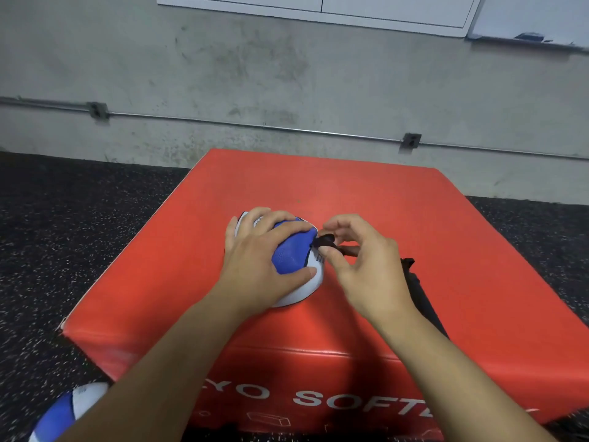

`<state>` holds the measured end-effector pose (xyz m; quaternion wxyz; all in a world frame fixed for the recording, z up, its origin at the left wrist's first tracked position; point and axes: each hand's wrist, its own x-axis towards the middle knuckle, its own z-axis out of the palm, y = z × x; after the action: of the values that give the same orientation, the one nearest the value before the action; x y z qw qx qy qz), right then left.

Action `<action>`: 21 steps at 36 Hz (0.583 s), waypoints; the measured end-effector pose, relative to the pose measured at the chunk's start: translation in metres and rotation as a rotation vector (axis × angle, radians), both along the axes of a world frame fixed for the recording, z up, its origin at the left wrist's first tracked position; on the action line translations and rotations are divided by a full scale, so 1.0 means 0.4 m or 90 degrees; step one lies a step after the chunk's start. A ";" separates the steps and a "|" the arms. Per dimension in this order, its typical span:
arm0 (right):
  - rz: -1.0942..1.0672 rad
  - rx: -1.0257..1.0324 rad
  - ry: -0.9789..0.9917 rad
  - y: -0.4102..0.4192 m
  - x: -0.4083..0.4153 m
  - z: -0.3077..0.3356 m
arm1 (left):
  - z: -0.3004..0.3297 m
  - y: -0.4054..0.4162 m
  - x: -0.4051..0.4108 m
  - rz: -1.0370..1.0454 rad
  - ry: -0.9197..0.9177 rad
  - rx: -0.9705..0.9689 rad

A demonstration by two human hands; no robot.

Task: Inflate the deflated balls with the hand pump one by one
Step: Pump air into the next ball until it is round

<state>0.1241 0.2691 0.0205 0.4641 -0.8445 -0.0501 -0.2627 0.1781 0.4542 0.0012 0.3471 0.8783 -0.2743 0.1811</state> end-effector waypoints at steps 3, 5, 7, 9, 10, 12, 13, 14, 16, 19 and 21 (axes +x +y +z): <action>0.004 -0.017 0.009 0.012 0.013 -0.005 | -0.007 0.008 0.006 0.003 0.000 -0.014; 0.006 -0.030 0.018 0.015 0.022 -0.006 | -0.013 0.015 0.010 0.001 0.000 -0.025; 0.007 -0.047 0.029 0.019 0.031 -0.008 | -0.016 0.020 0.011 -0.002 0.000 -0.026; 0.009 -0.062 0.038 0.024 0.037 -0.010 | -0.020 0.023 0.010 -0.004 0.000 -0.015; 0.010 -0.068 0.038 0.028 0.040 -0.012 | -0.021 0.025 0.010 -0.004 0.001 -0.011; 0.011 -0.073 0.038 0.035 0.045 -0.016 | -0.024 0.030 0.010 -0.004 0.010 -0.014; 0.012 -0.074 0.038 0.040 0.047 -0.017 | -0.026 0.033 0.010 -0.006 0.015 -0.020; 0.015 -0.077 0.039 0.044 0.049 -0.017 | -0.027 0.036 0.010 -0.009 0.018 -0.026; 0.020 -0.086 0.040 0.053 0.051 -0.015 | -0.030 0.040 0.012 -0.014 0.016 -0.035; 0.023 -0.105 0.043 0.064 0.052 -0.007 | -0.031 0.043 0.012 -0.018 0.021 -0.037; 0.021 -0.124 0.052 0.068 0.054 -0.005 | -0.031 0.042 0.011 -0.019 0.024 -0.034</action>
<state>0.1455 0.2964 0.0186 0.3853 -0.8947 -0.0704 -0.2145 0.1825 0.4709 -0.0112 0.3781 0.8678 -0.2762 0.1667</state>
